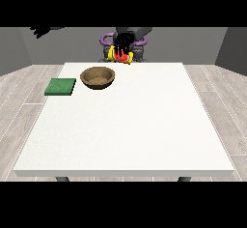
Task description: Pick the cup and pour the ball into the bowl, then pick the bowl and place it on the pad
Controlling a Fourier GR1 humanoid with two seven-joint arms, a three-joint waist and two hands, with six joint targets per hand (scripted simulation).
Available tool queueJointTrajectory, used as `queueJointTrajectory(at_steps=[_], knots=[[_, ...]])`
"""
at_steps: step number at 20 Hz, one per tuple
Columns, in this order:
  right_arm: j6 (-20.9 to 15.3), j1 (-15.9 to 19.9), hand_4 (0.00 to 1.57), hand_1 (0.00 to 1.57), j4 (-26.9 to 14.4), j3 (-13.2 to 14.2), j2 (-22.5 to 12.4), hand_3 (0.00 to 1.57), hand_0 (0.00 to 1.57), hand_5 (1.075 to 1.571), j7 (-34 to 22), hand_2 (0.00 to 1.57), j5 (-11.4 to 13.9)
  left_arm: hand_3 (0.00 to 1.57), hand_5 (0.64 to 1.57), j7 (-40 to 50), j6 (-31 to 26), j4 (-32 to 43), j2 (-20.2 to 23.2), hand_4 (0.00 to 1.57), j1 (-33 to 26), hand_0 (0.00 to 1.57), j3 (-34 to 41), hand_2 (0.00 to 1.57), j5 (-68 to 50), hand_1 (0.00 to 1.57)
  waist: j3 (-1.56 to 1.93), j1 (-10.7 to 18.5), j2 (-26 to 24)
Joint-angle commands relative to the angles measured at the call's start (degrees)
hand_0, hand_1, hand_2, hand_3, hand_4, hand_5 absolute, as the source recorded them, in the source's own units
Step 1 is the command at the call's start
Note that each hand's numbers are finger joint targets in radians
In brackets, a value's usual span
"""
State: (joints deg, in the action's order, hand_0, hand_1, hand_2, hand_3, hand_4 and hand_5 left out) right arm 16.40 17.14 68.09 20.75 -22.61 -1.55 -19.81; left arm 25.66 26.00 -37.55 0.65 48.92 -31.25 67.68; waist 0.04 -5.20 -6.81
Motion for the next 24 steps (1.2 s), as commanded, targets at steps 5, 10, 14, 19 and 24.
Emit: queueJointTrajectory(at_steps=[5, 10, 14, 19, 24], knots=[[-0.1, -0.2, 0.43, 0.0, 0.5, -0.4, 1.4, 0.44, 0.0, 1.571, 1.5, 0.0, -0.3, 1.48, 1.519, 5.3, -6.1, 0.9, 1.6, 0.43, 6.1, 0.77, 0.0, 1.57, 9.4, 0.77, -0.02, -0.6, 3.3], [0.8, 0.2, 0.44, 0.0, -0.5, 0.5, 0.2, 0.38, 0.0, 1.57, 2.5, 0.0, -0.8, 1.5, 1.545, 1.4, -9.9, -2.0, -0.2, 0.5, 3.2, 0.0, -2.9, 0.64, 12.1, 0.0, -0.02, 1.3, 3.0], [-0.4, 1.8, 0.46, 0.0, -1.4, 0.5, -0.1, 0.27, 0.0, 1.57, 0.5, 0.0, -1.0, 1.55, 1.571, 0.8, -13.7, -5.2, -0.6, 0.86, 2.6, 0.0, -4.7, 1.15, 13.6, 0.0, -0.03, 1.5, 3.3], [0.1, 2.0, 0.47, 0.0, -0.1, -1.2, 2.4, 0.32, 0.0, 1.571, 1.5, 0.0, -1.1, 1.57, 1.55, -0.5, -20.0, 1.4, 2.9, 1.11, 7.6, 0.45, -11.9, 1.57, 23.4, 0.45, 0.12, -1.9, 4.5], [0.9, 1.7, 0.48, 0.0, -1.2, 0.5, 0.4, 0.27, 0.0, 1.57, 1.3, 0.0, -2.0, 1.57, 1.509, -3.5, -23.9, 1.7, 3.8, 1.26, 8.3, 1.51, -13.3, 1.57, 26.7, 1.51, 0.0, -0.6, 4.4]])
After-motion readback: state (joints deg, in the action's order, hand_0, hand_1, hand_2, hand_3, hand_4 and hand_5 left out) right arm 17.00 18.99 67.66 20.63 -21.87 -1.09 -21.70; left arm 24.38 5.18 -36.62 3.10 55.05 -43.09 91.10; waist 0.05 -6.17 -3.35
